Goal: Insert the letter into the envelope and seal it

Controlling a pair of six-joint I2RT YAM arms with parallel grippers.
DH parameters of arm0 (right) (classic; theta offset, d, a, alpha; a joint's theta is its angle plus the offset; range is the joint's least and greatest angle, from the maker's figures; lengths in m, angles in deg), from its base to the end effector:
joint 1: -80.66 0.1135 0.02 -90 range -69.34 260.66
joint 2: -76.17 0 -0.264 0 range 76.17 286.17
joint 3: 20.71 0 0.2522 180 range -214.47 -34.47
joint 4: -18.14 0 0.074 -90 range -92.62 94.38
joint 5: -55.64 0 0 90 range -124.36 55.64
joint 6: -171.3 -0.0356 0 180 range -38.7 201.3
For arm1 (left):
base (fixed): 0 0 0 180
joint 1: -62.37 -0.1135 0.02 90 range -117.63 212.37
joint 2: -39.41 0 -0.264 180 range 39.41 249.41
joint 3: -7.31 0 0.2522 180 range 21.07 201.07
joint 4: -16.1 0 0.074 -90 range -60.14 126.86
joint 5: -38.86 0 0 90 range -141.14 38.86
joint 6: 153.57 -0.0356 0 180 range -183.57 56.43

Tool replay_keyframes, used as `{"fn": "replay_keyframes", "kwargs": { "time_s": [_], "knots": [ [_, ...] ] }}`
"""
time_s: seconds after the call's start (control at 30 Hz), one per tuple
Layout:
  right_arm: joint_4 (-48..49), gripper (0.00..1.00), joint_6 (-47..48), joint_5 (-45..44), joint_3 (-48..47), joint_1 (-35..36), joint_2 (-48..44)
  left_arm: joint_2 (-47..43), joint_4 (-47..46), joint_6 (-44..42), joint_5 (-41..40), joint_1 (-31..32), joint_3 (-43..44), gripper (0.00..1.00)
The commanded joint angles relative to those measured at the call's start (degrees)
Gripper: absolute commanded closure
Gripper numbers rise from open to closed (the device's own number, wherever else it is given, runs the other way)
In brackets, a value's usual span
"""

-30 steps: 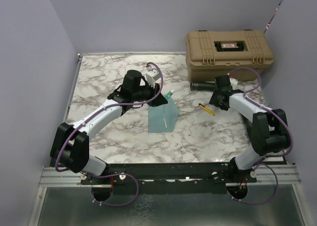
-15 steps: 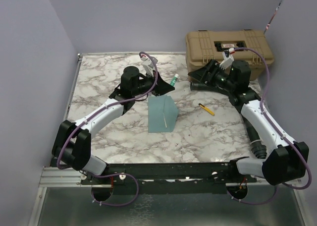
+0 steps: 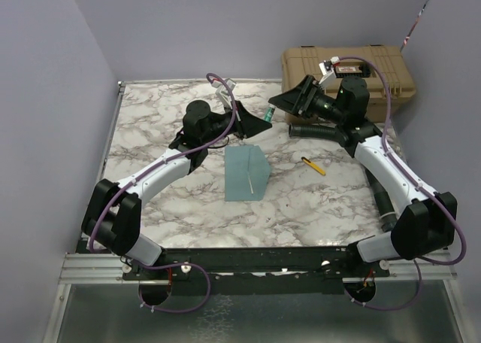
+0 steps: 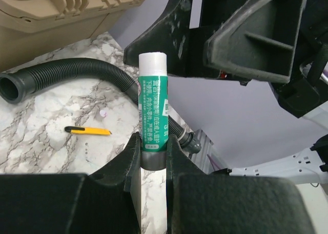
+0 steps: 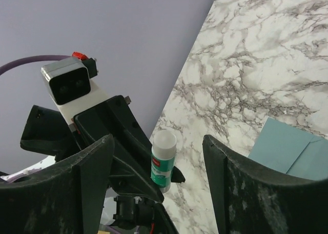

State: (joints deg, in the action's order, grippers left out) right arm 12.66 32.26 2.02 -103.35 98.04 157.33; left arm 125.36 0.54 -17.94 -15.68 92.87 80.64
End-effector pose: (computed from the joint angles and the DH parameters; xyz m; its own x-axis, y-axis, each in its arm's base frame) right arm 0.3124 0.1199 0.3737 -0.6517 0.4331 -0.6227 -0.4775 0.4035 0.7805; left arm 0.2914 -0.1956 0.3270 -0.6215 -0.3097 -0.7196 0.6698 0.2665 -0.6931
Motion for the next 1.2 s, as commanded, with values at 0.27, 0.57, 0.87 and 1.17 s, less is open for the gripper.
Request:
{"fn": "replay_keyframes", "kwargs": {
  "time_s": [0.27,0.57,0.87,1.17],
  "knots": [
    [0.5,0.74,-1.5,7.2,-2.0,1.8,3.0,-1.1,-3.4,2.8,-0.9,0.5,0.4,1.0],
    [-5.1,0.99,10.1,10.0,-5.1,1.8,2.7,-2.3,-0.9,3.5,2.4,-1.5,0.7,0.36],
    [-5.8,0.99,11.5,16.6,-6.3,1.8,4.4,-1.5,-0.4,4.7,4.3,-2.0,0.9,0.41],
    [-2.7,0.99,8.2,17.7,-4.6,2.6,4.9,0.5,-1.9,6.9,6.0,-1.8,2.0,0.59]
  ]
}}
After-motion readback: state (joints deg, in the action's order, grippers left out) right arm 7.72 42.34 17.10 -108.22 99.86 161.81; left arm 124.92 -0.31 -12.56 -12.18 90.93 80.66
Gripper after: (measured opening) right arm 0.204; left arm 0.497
